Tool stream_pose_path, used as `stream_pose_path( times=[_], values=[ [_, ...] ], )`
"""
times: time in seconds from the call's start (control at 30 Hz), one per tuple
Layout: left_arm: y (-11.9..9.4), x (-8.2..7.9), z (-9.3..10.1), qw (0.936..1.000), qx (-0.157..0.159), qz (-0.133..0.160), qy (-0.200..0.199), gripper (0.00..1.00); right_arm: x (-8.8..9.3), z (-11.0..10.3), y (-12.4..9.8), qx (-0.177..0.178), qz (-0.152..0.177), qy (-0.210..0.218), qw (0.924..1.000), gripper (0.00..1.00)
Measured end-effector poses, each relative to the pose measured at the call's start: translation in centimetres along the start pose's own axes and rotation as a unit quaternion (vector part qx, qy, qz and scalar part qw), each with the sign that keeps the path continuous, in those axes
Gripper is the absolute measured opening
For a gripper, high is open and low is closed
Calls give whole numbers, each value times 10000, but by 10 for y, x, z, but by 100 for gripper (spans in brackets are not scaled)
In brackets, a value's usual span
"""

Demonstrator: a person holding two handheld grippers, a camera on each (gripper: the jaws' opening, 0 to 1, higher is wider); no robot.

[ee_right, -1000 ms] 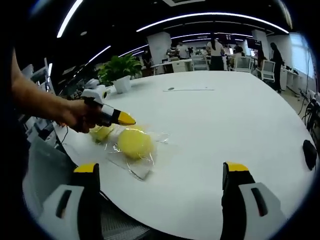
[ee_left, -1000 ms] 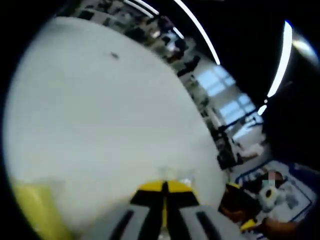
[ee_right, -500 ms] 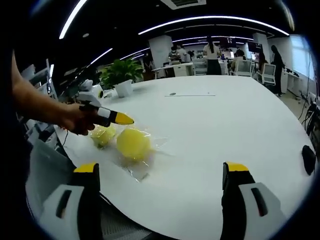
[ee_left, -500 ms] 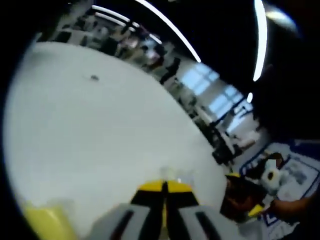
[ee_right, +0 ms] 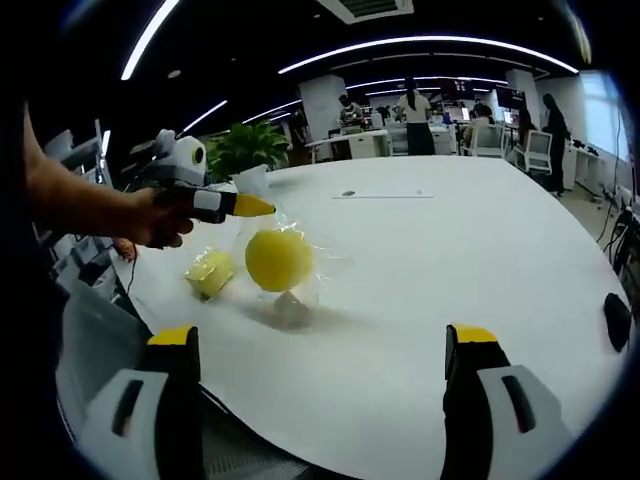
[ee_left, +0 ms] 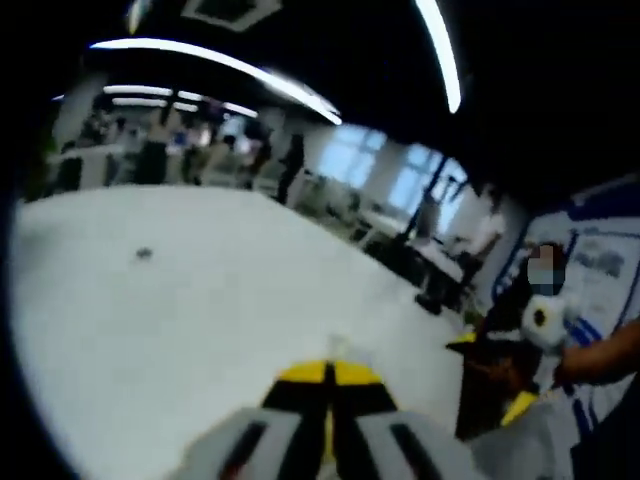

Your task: Compare the silicone blocks by pressing each to a similar depth, holding the contact briefly, and releasing to observe deformation and rebound differences across the visible hardness samples.

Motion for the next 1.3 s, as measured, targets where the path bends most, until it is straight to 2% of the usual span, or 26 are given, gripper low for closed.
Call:
stream_pose_path(
  times=[0.03,0.33,0.43,0.67,0.93,1.17,1.3],
  values=[
    [-1,-2,2,9999,-25,-1,134,0,-2,-1,0,-15,9,-13,10000,96],
    [-12,-15,4,9997,32,16,242,0,-13,-1,-4,-21,181,-65,9998,96],
    [-17,-23,9,9979,364,-90,519,0,-15,-2,-4,-43,246,-24,9997,96],
    [-33,-47,19,9963,592,-3,626,0,-15,-5,-3,-144,172,-141,9996,96],
    [-52,-77,36,9956,635,290,630,0,-37,-9,-3,-351,501,-162,9980,96],
    [-67,-88,40,9961,512,398,602,0,-52,-8,0,-444,676,-201,9965,96],
    [-78,-94,44,9948,516,803,342,0,-57,-10,0,-553,768,-192,9953,96]
  ],
)
Point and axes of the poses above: the point that each gripper's makers call its tool centre point, and the gripper's own axes: y roughly forward along the fingers, z roughly to its right, x roughly out of its underside, the point moved 8 cm from there along -y, roughly backward along the fingers, and after that the axes turned 5 degrees about -z, right-handed, at the moved point
